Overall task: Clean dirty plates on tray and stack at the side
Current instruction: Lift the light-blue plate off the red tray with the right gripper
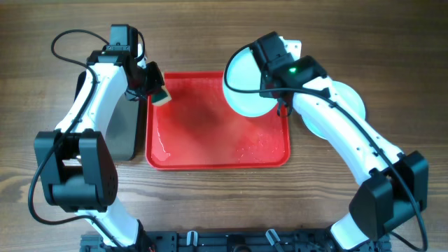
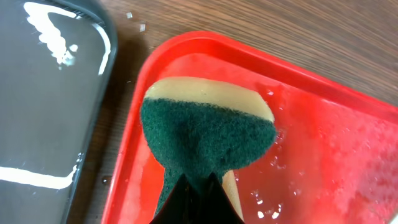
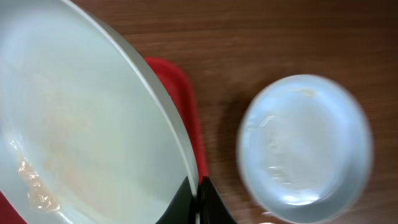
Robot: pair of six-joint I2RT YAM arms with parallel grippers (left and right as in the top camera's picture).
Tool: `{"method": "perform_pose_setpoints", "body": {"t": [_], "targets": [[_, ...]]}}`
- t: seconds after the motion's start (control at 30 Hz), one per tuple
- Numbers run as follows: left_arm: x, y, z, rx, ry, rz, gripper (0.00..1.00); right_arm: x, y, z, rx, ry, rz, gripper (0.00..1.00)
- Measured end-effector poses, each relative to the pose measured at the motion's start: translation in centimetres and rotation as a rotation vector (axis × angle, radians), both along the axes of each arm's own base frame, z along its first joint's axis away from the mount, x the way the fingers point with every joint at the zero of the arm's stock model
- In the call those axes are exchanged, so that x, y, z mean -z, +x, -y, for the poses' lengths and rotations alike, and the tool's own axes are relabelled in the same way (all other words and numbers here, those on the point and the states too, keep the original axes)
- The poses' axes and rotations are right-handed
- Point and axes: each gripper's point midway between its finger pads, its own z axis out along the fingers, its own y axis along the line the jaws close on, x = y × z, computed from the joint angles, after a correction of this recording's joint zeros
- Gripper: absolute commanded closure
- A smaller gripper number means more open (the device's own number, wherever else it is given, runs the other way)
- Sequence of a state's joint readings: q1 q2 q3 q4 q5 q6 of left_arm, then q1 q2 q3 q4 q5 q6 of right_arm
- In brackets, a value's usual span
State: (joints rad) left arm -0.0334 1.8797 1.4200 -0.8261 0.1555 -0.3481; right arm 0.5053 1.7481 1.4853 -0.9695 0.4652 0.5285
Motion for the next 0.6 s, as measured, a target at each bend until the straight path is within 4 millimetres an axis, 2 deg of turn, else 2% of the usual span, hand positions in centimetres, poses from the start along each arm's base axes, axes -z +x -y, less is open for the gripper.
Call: {"method": "perform_pose_setpoints", "body": {"t": [0.13,0.27,0.6], "targets": [[0.7,-0.6,-0.4,-0.037,0.016,-0.024,0.96,-1.5,-0.5,0.5,-0.009,-0.179,0.064,0.96],[0.8,-0.6,-0.6,-0.048,0.021,-0.027,0.96,-3.5,-0.7,0.0,-0.026,-0.329,0.159,0.96],[0.8,-0.6,0.2,-0.035,0.029,-0.023,0.96,-7.8,-2.1,-3.1,-0.087,-0.551,0.369,0.96]]}}
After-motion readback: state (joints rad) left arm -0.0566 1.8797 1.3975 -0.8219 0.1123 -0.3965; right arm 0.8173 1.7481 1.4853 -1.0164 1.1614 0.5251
